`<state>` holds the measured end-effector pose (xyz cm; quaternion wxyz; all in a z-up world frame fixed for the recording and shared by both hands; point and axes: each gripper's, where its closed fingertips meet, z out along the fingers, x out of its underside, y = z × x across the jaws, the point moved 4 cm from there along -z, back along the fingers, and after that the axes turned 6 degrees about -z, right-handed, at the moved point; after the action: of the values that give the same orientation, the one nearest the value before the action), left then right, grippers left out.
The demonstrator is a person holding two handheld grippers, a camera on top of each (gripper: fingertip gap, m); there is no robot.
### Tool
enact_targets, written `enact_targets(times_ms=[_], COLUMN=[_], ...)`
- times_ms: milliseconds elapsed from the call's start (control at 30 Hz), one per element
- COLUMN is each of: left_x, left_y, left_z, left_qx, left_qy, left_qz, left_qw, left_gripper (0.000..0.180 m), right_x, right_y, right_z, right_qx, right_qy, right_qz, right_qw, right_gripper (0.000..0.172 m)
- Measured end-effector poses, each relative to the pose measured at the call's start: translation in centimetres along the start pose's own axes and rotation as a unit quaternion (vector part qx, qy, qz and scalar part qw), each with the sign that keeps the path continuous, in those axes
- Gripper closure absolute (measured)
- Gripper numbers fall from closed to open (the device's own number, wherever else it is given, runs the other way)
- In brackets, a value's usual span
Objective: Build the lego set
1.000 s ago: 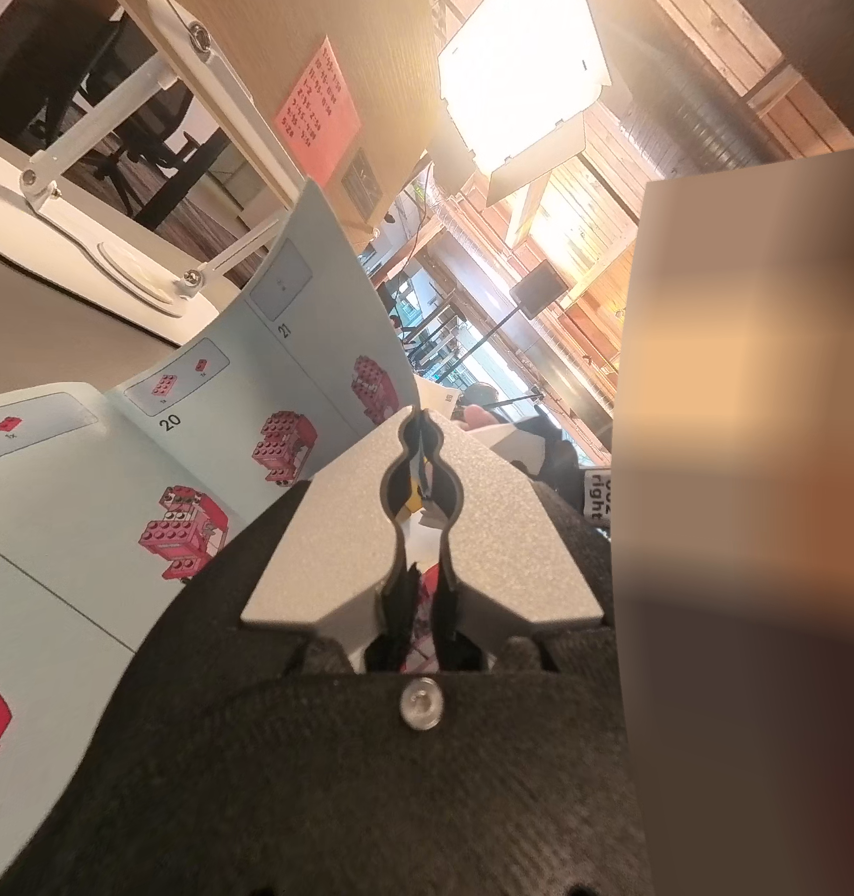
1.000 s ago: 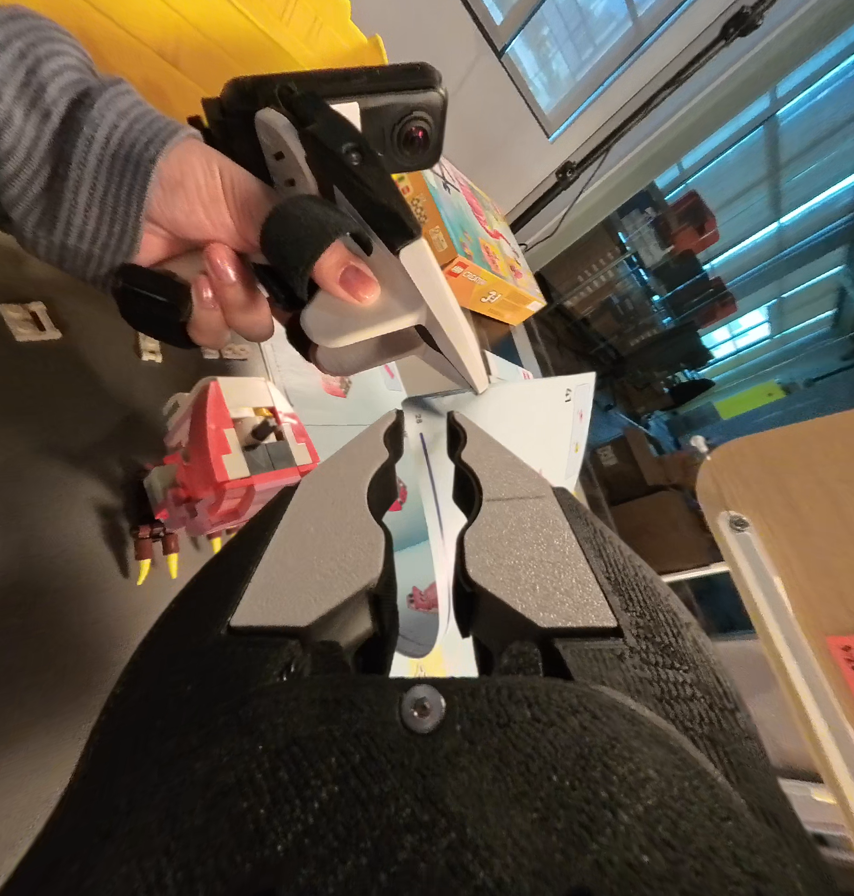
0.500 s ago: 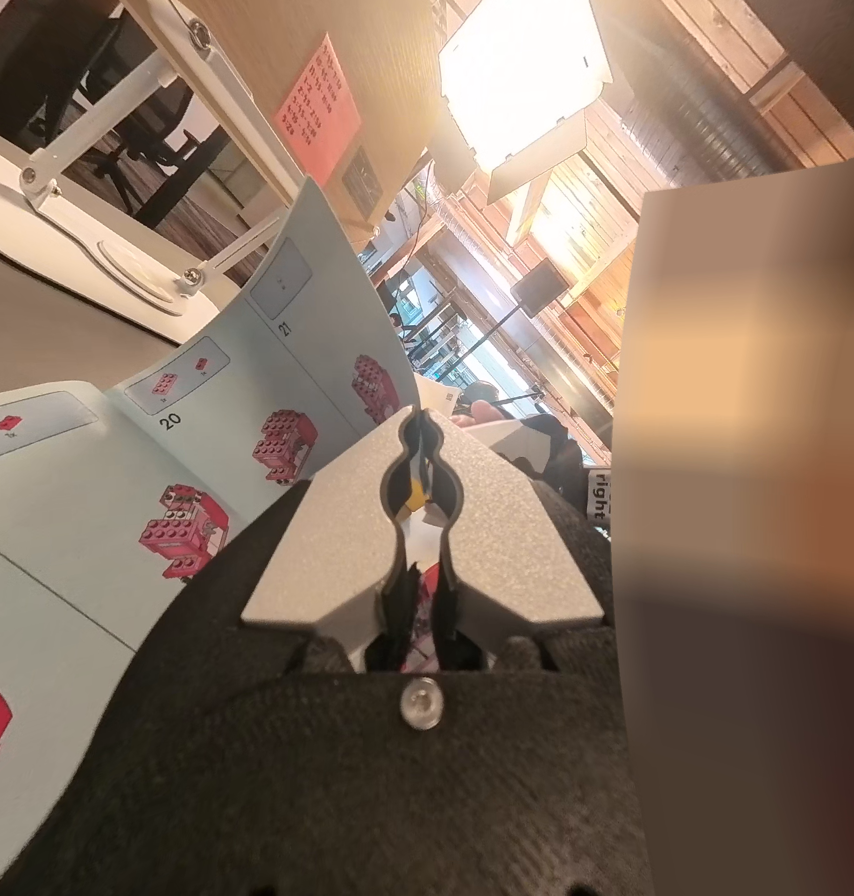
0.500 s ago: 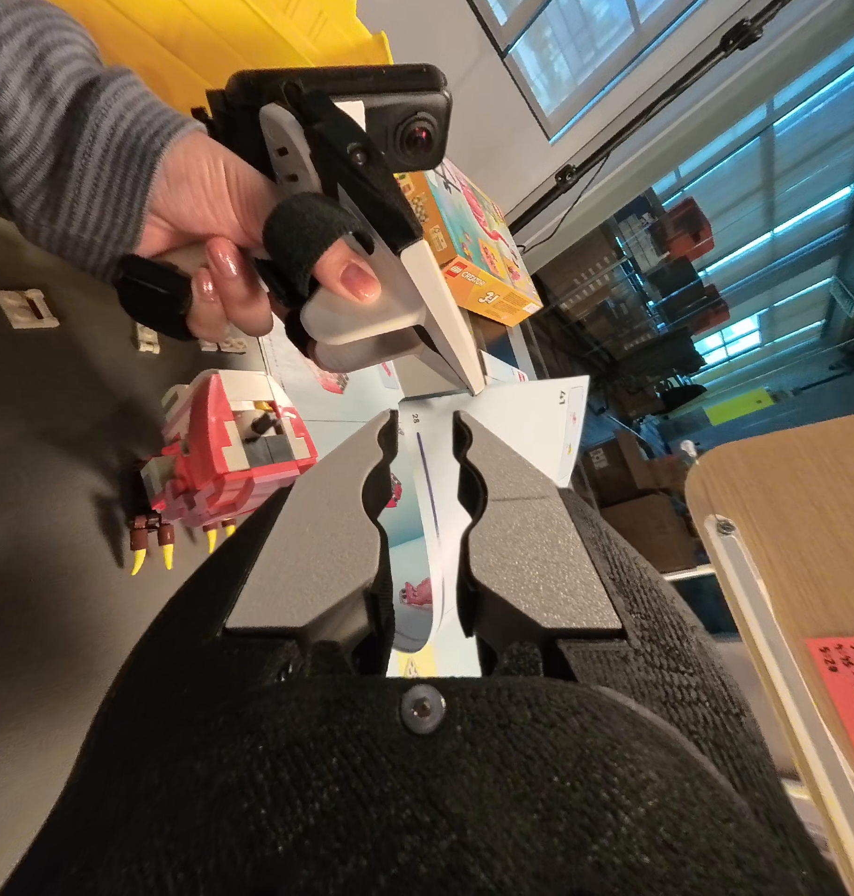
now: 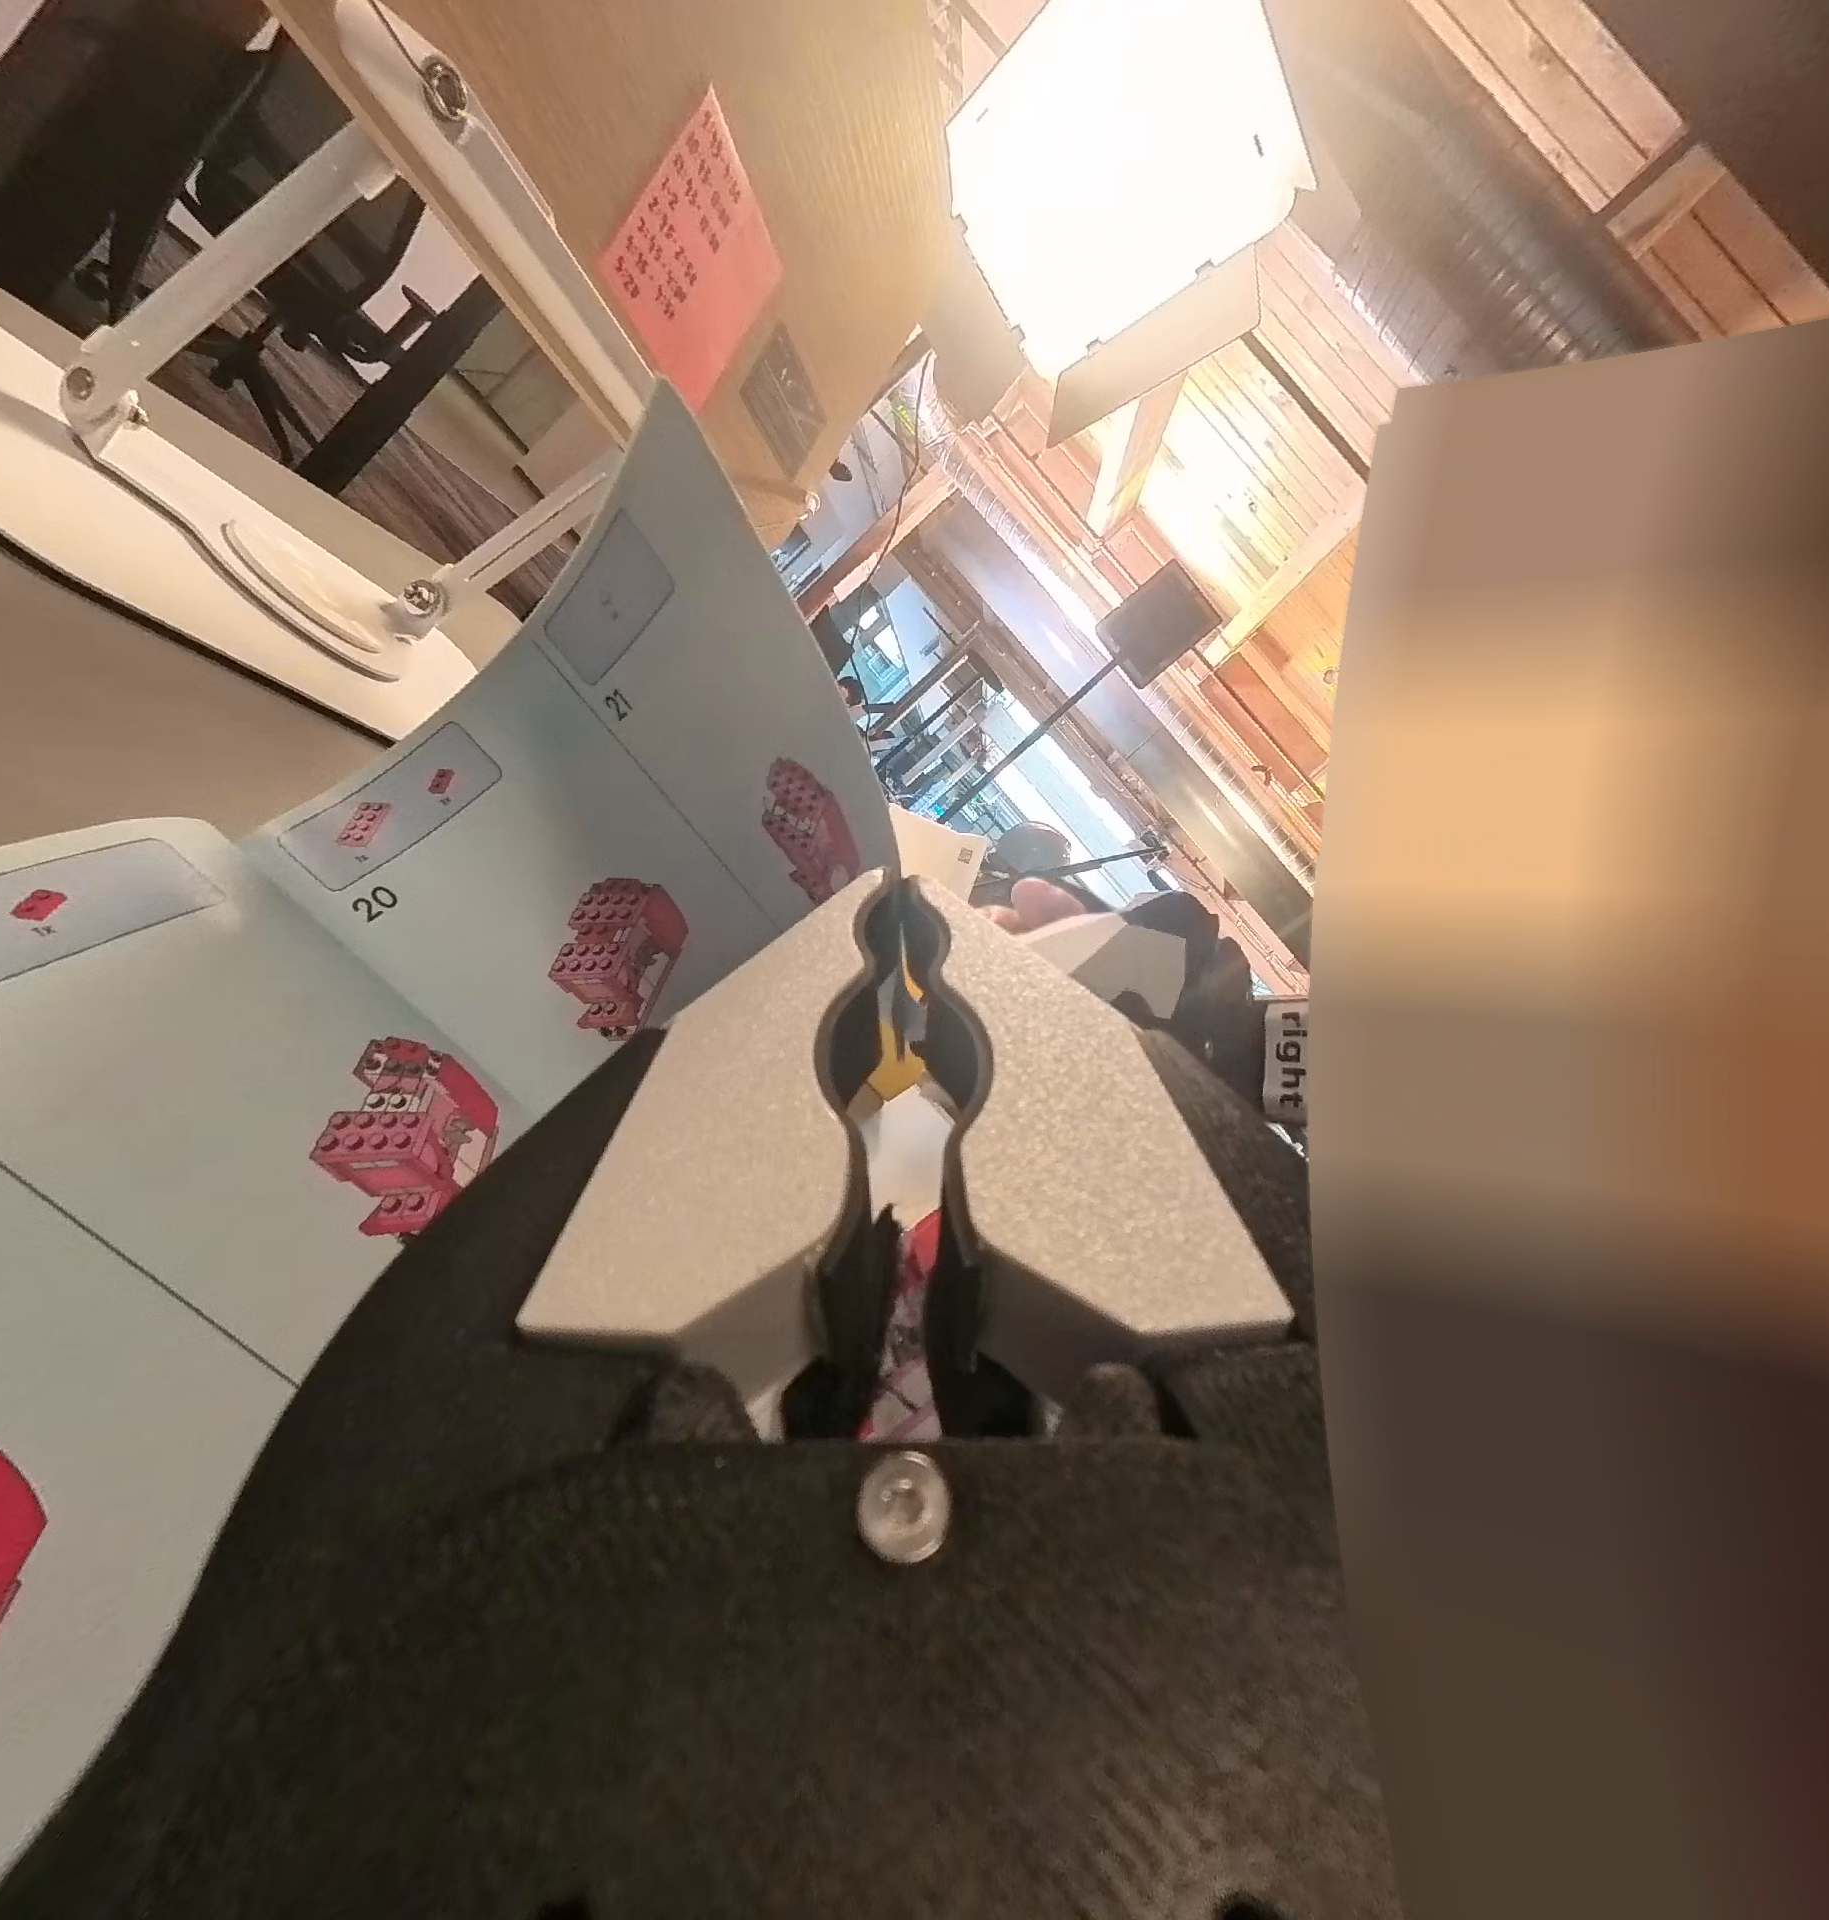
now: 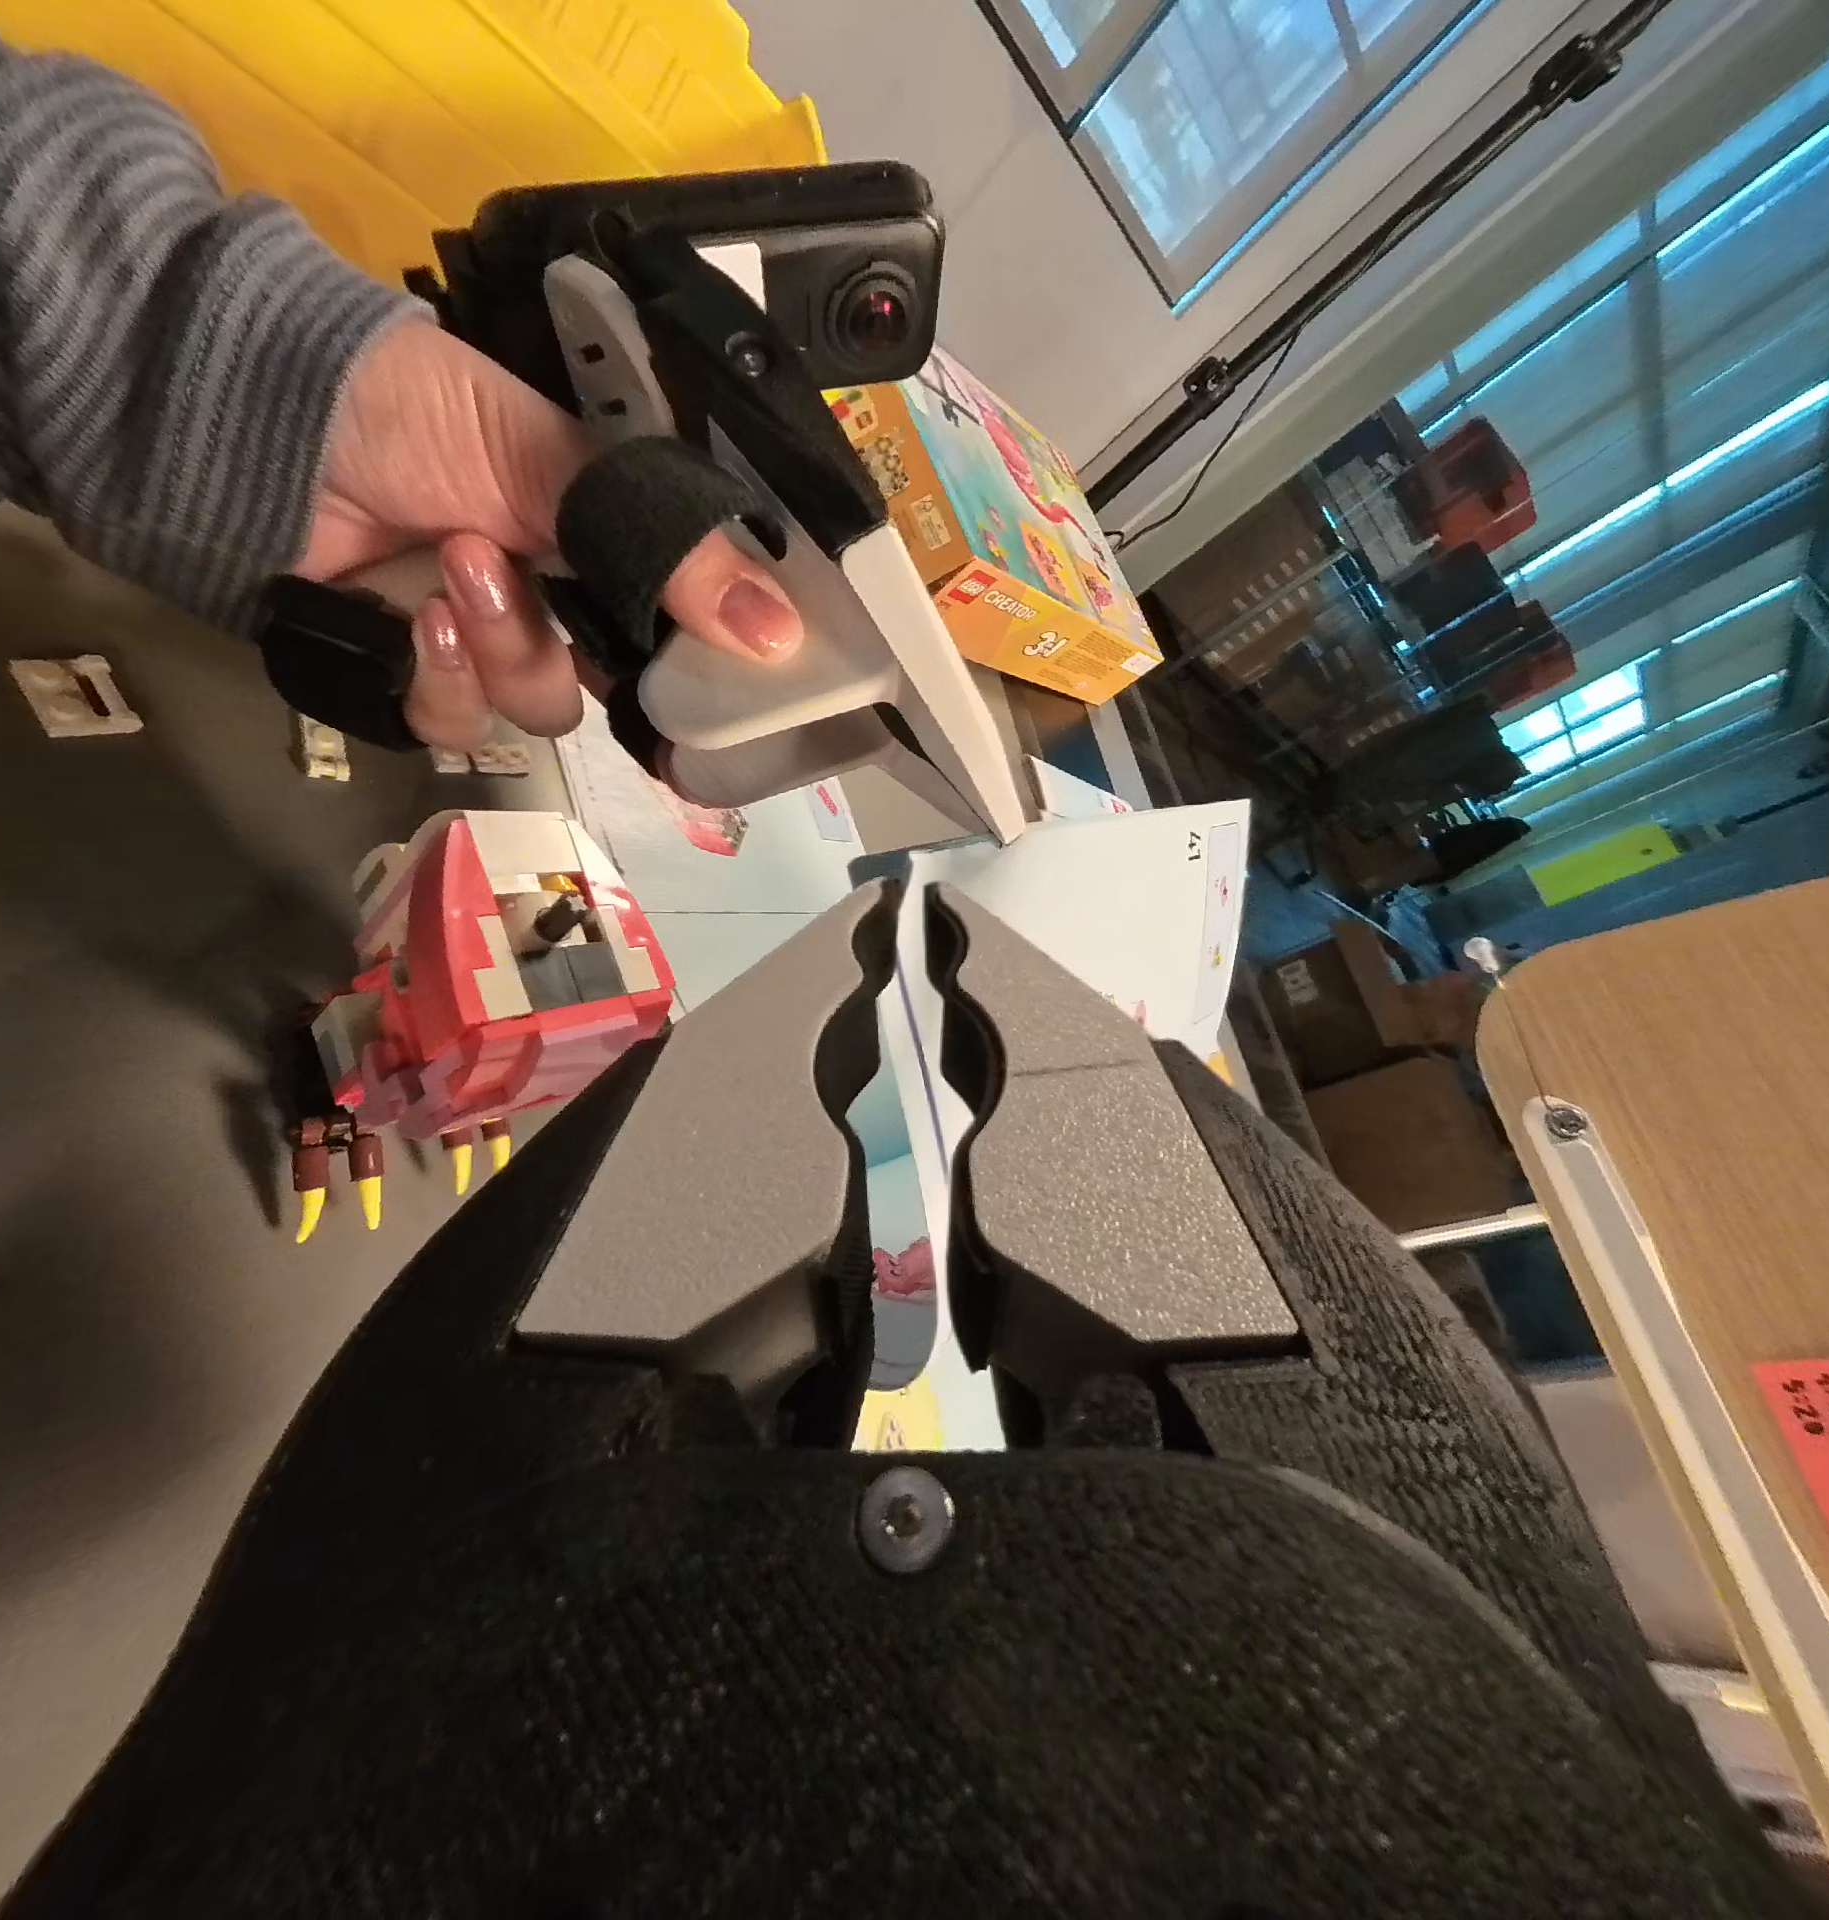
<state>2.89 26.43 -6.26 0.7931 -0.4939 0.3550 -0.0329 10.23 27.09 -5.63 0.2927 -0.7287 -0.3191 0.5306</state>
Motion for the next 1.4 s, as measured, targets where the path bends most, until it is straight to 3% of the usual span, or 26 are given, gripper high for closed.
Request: enact_targets(times_ms=[167,767,1167,1300,1400], left_x=[0.0,0.2,0.1,0.0,-0.4], left_y=[0.0,0.0,0.0,0.1,0.1], left_z=[0.0,0.2,0.0,-0.1,-0.4], left_qx=[0.001,0.003,0.002,0.000,-0.003], left_qy=[0.000,0.006,0.003,-0.001,-0.016], left_qz=[0.000,-0.001,-0.001,-0.003,-0.009], left_qw=[1.000,1.000,1.000,1.000,1.000], left_gripper=[0.180,0.180,0.180,0.180,0.180], right_x=[-0.1,0.3,0.2,0.3,0.3], right_y=[0.0,0.3,-0.2,-0.5,-1.4], right_z=[-0.2,0.1,-0.2,-0.2,-0.3], right_qx=[-0.009,-0.020,-0.014,-0.012,-0.007], right_qy=[-0.010,0.007,-0.006,-0.008,-0.047], right_qz=[0.015,0.011,0.029,0.064,0.155], right_qw=[1.000,1.000,0.999,0.998,0.987], right_gripper=[0.170,0.152,0.172,0.172,0.172])
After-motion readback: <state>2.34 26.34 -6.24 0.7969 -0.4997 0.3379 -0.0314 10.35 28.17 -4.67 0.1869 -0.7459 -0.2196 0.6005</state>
